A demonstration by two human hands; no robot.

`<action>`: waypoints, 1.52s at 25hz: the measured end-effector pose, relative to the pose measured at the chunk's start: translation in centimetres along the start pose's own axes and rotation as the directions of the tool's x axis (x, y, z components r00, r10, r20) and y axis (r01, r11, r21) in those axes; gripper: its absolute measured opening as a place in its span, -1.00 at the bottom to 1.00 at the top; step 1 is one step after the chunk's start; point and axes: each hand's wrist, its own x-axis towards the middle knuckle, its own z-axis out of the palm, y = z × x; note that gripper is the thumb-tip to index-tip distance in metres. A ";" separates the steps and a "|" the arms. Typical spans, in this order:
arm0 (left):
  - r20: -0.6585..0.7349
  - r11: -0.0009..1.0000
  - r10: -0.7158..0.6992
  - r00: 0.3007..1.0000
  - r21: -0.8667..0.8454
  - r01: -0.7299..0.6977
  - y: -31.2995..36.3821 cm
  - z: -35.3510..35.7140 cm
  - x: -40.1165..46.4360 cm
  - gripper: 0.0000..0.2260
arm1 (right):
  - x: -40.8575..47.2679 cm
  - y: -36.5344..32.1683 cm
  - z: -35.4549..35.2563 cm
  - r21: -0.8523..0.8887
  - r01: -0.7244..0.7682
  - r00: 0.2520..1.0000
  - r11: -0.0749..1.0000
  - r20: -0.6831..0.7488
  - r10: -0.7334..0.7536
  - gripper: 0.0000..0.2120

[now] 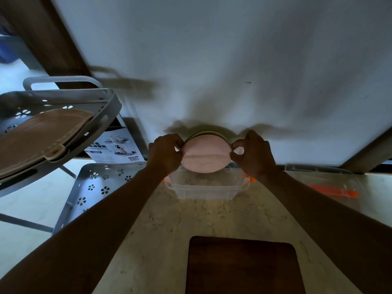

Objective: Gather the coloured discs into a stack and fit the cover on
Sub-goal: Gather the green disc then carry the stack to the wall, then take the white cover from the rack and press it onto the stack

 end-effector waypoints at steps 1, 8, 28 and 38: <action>-0.007 0.999 0.024 1.000 0.033 -0.024 -0.1 0.3 0.0 -0.84 | -0.1 0.0 0.3 -0.035 -0.020 1.000 0.999 -0.014 0.019 -0.80; -0.032 0.981 0.095 0.995 0.175 -0.088 -0.4 1.9 0.6 -0.82 | -0.2 0.2 1.4 -0.093 -0.097 0.995 0.991 -0.019 0.095 -0.79; -0.168 0.977 0.050 0.985 0.212 -0.013 -0.5 4.1 0.9 -0.85 | 0.3 0.0 2.4 -0.082 -0.179 0.984 0.980 -0.040 0.176 -0.79; -0.171 0.993 -0.013 0.985 0.110 0.032 0.5 2.5 0.5 -0.66 | -0.1 -1.5 1.2 -0.121 -0.179 0.984 0.976 -0.048 0.174 -0.66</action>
